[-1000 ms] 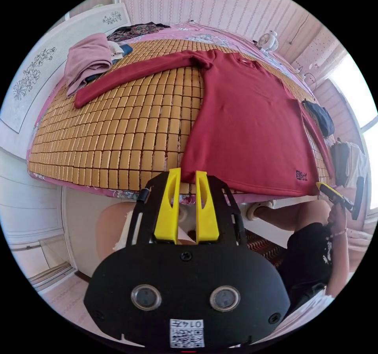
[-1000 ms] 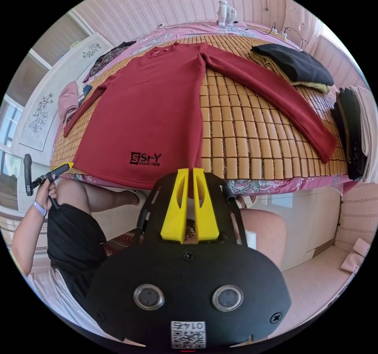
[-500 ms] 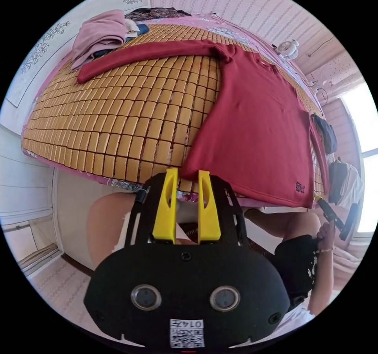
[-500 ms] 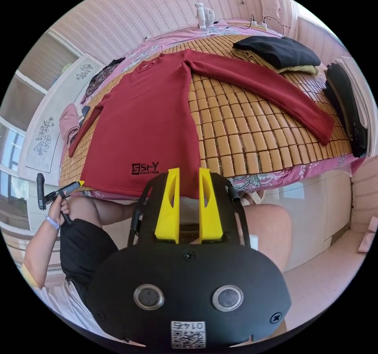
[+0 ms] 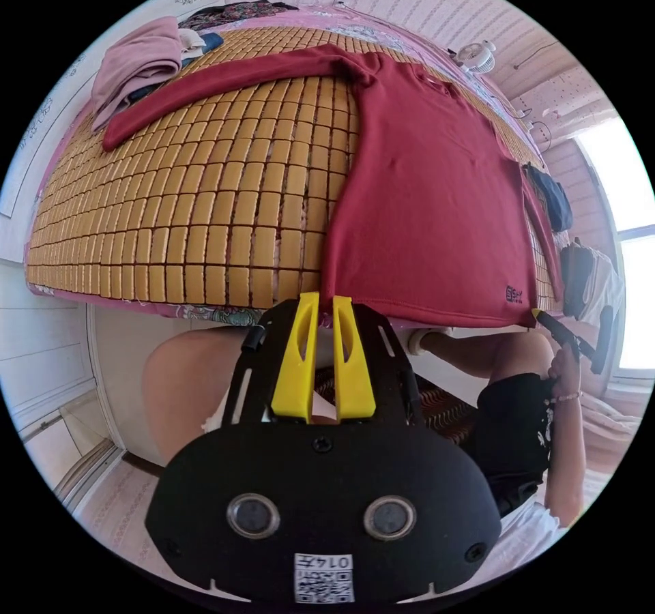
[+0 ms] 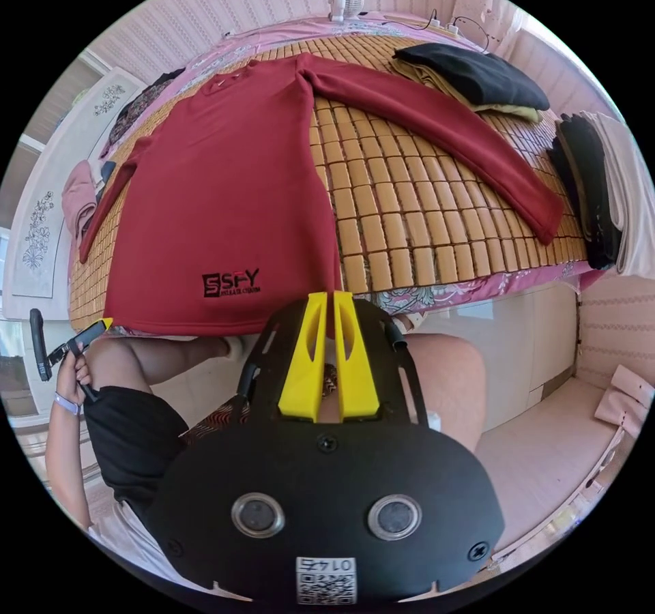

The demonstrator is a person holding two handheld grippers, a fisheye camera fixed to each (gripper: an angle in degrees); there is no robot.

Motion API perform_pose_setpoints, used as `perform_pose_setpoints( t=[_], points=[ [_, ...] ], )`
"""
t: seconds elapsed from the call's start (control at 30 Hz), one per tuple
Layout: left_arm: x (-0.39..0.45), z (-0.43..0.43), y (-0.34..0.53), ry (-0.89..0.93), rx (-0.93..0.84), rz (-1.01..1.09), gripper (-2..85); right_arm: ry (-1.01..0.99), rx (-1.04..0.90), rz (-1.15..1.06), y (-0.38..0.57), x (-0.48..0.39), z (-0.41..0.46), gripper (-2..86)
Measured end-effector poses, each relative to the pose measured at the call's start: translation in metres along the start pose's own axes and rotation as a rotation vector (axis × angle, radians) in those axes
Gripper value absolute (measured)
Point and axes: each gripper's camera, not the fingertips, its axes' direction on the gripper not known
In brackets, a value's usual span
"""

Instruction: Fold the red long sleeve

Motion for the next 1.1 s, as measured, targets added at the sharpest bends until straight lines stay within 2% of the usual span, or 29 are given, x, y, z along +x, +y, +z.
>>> perform_pose_setpoints(
  t=[0.17,0.33,0.57,0.63,0.8,0.93,1.1],
  points=[
    [-0.006,-0.009,0.007,-0.003,0.033,0.052,4.8,-0.033,0.038,0.017,0.001,-0.015,-0.003,5.9],
    [-0.023,-0.02,0.024,0.13,0.109,0.064,4.8,-0.094,0.148,0.016,0.005,-0.032,-0.016,6.3],
    [-0.039,-0.048,0.041,0.156,0.315,0.103,4.8,0.101,0.373,-0.223,0.016,-0.111,-0.037,5.0],
    [-0.056,-0.06,0.044,0.183,0.405,0.056,4.2,0.159,0.395,-0.28,0.016,-0.131,-0.035,5.3],
    [-0.118,-0.083,0.032,0.241,0.491,-0.087,4.9,0.331,0.359,-0.45,0.003,-0.196,-0.018,7.6],
    [-0.19,-0.091,0.015,0.194,0.559,-0.236,6.3,0.337,0.4,-0.599,-0.007,-0.249,-0.013,8.0],
    [-0.255,-0.087,-0.02,0.184,0.562,-0.367,7.6,0.227,0.426,-0.857,-0.054,-0.358,-0.004,11.0]
  ],
)
